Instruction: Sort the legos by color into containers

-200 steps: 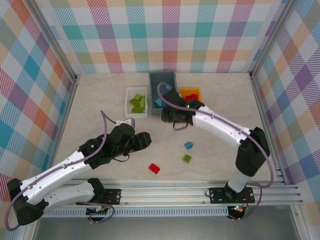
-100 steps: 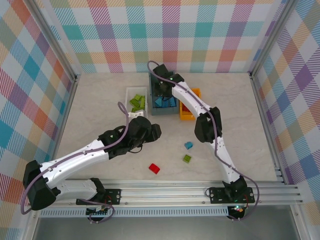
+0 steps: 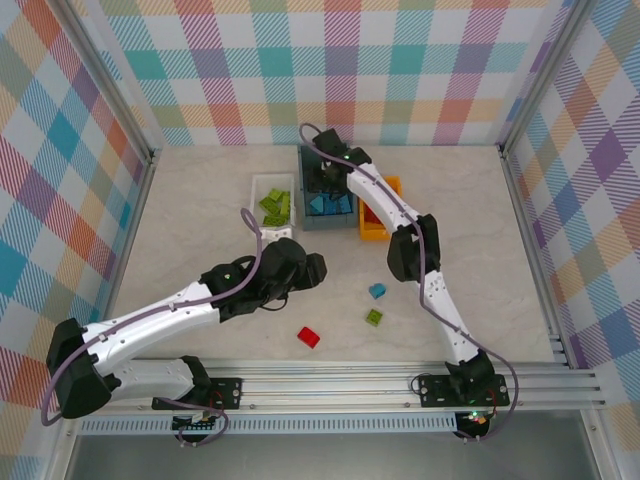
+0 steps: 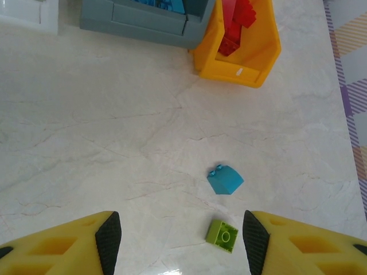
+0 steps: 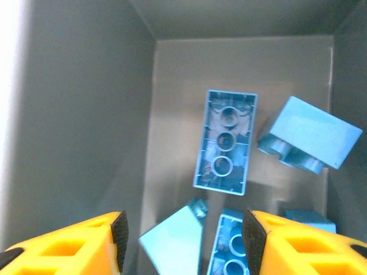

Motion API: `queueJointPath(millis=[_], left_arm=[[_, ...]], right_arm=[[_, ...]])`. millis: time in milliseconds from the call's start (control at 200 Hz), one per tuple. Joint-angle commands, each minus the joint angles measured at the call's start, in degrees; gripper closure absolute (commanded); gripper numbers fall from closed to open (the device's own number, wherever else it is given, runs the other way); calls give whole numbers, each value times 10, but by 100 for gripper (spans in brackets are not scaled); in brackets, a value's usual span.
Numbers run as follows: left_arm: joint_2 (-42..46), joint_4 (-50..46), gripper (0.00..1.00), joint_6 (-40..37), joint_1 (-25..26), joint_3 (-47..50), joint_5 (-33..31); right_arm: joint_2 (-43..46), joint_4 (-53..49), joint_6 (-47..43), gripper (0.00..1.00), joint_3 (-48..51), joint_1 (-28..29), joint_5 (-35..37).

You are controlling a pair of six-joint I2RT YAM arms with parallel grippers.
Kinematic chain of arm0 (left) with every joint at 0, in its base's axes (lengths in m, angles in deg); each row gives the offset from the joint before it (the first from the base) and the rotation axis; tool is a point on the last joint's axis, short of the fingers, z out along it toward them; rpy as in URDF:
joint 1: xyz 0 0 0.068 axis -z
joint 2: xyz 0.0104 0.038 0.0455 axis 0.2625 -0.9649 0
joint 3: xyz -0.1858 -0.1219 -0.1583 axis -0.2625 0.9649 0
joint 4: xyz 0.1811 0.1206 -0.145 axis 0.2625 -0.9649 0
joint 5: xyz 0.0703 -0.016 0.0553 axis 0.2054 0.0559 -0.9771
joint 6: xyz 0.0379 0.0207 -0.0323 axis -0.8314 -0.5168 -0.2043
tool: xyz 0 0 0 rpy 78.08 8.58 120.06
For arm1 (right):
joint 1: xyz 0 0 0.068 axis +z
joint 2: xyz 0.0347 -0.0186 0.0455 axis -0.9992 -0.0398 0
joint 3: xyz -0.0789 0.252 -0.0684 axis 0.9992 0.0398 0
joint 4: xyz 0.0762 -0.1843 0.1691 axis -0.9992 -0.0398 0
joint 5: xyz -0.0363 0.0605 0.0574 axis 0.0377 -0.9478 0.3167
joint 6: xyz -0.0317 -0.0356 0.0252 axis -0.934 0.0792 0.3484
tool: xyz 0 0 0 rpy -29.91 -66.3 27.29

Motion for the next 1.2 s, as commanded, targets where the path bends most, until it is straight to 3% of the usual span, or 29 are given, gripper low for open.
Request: queueJointPath(millis=[0,95,355,580,855,1195], left_arm=[[-6,-87,40,69,7,-10,-16],[-9,-121,39,130,18,4,2],[-28,-105,35,341,84,84,24],[-72,-27,27,438,102,115,52],[-139,16,25,467,102,127,84],[-185,41,48,462,102,126,97]], right_arm=[[106,-5,-19,44,2,17,4],[201,24,-23,45,98,32,23],[585,250,-21,40,634,79,0],[847,258,10,38,920,178,-15],[1004,165,102,37,1035,264,6],[987,171,129,37,1037,288,33]])
